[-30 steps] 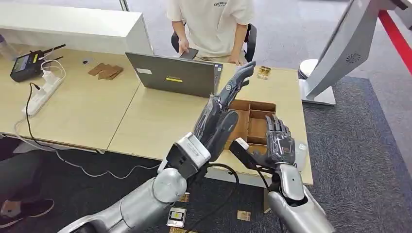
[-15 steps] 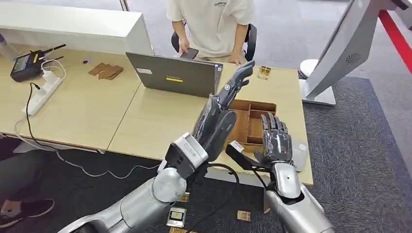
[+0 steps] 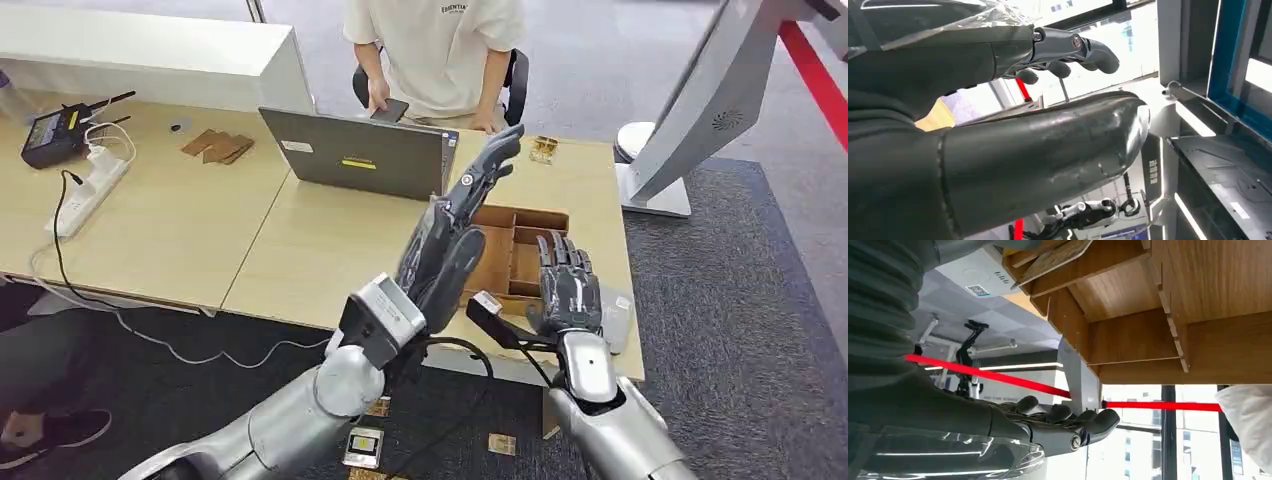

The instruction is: Pass the card to the sensor for recognition and then transmit it.

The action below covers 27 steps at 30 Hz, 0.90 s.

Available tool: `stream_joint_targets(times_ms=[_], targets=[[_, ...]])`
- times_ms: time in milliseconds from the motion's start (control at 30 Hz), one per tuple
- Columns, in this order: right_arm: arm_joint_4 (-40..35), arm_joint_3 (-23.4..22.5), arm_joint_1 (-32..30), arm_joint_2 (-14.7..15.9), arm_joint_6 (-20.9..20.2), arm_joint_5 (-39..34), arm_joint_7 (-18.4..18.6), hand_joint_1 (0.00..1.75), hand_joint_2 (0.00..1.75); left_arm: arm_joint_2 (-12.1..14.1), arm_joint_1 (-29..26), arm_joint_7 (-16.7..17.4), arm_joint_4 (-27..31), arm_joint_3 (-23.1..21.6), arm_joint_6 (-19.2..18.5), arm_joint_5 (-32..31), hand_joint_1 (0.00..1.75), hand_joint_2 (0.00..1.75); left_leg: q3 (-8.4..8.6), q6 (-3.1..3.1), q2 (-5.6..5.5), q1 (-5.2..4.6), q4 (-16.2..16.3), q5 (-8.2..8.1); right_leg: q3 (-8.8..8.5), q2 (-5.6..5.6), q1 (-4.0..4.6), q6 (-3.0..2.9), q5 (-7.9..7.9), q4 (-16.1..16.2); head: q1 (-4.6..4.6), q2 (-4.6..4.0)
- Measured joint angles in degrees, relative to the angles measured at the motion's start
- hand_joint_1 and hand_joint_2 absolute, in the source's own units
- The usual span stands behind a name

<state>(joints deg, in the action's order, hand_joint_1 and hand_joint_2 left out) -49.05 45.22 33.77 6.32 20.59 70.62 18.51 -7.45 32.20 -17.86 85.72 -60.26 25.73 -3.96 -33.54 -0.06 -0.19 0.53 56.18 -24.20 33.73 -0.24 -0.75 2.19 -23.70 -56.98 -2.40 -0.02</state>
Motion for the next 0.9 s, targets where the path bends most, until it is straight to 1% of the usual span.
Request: stream_joint_targets(times_ms=[233, 600, 900], targets=[[2.75, 0.42, 0.92, -0.55, 1.47, -0.72, -0.61, 0.0, 1.75, 0.0, 0.08, -0.2, -0.17, -0.09, 0.33, 0.2, 0.0, 0.0, 0.01, 0.0, 0.0, 0.0, 0.0, 0.0, 0.0, 0.0, 0.0, 0.0, 0.0, 0.0, 0.0, 0.0], [5.57, 0.46, 0.99, -0.46, 2.62, -2.8, -0.61, 0.0, 1.75, 0.0, 0.14, -0.46, -0.31, -0.22, 0.7, 0.2, 0.0, 0.0, 0.01, 0.0, 0.0, 0.0, 0.0, 0.0, 0.01, 0.0, 0.0, 0.0, 0.0, 0.0, 0.0, 0.0], [6.53, 0.46, 0.69, -0.2, 3.98, -4.33, -0.59, 0.0, 1.75, 0.0, 0.14, 0.24, -0.31, -0.26, 1.16, -0.09, 0.0, 0.0, 0.01, 0.0, 0.01, 0.0, 0.0, 0.0, 0.01, 0.0, 0.0, 0.0, 0.0, 0.0, 0.0, 0.0]])
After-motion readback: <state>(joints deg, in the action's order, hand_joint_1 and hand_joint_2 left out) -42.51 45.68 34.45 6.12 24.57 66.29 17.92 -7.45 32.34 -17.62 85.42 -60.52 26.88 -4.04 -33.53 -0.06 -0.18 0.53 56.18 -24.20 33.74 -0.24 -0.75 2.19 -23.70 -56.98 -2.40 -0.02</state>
